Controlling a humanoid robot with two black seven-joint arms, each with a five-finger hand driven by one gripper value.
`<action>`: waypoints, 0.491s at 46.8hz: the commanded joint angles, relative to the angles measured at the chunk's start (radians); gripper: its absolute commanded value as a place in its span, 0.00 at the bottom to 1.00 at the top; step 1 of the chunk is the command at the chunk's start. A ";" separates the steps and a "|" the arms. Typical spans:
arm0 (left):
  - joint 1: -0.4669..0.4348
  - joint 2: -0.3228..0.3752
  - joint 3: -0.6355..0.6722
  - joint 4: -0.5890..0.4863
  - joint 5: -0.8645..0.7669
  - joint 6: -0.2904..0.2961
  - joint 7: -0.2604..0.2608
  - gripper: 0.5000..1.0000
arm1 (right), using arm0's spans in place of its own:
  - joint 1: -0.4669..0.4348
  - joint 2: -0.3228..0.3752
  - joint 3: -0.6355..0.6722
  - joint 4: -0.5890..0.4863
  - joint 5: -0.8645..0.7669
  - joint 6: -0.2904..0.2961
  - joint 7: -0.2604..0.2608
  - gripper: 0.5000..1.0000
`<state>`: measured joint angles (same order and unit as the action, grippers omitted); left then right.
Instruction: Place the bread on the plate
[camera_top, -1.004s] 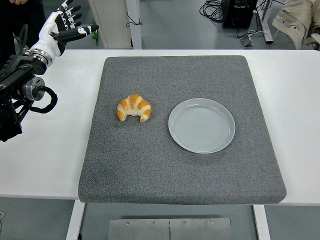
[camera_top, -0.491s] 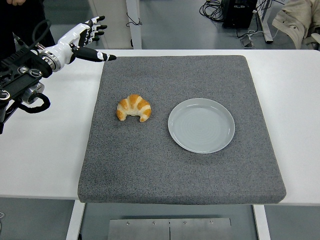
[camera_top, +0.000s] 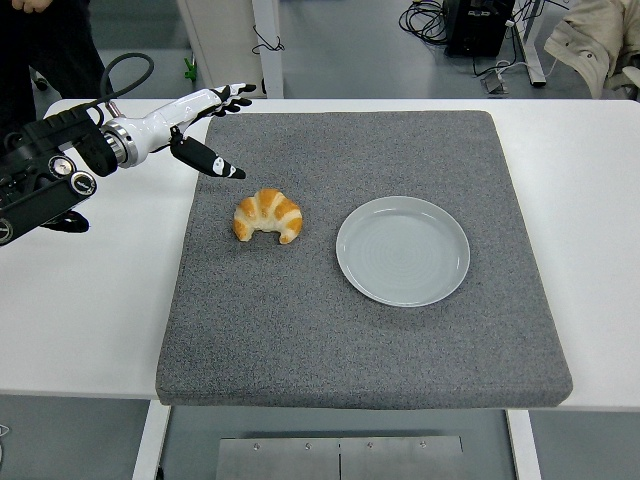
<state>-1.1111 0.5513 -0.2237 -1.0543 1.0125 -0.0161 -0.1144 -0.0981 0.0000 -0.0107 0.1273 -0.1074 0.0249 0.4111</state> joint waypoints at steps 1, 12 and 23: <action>0.001 0.004 0.001 -0.024 0.038 0.001 0.001 0.93 | 0.000 0.000 0.000 0.000 0.000 0.000 0.000 1.00; 0.007 0.004 0.009 -0.101 0.090 0.001 0.012 0.93 | 0.000 0.000 0.000 0.000 0.000 0.000 0.000 1.00; 0.007 -0.004 0.084 -0.115 0.185 0.013 0.036 0.93 | 0.000 0.000 0.000 0.000 0.000 0.001 0.000 1.00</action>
<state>-1.1103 0.5512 -0.1470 -1.1685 1.1653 -0.0086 -0.0785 -0.0976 0.0000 -0.0107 0.1273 -0.1074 0.0248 0.4111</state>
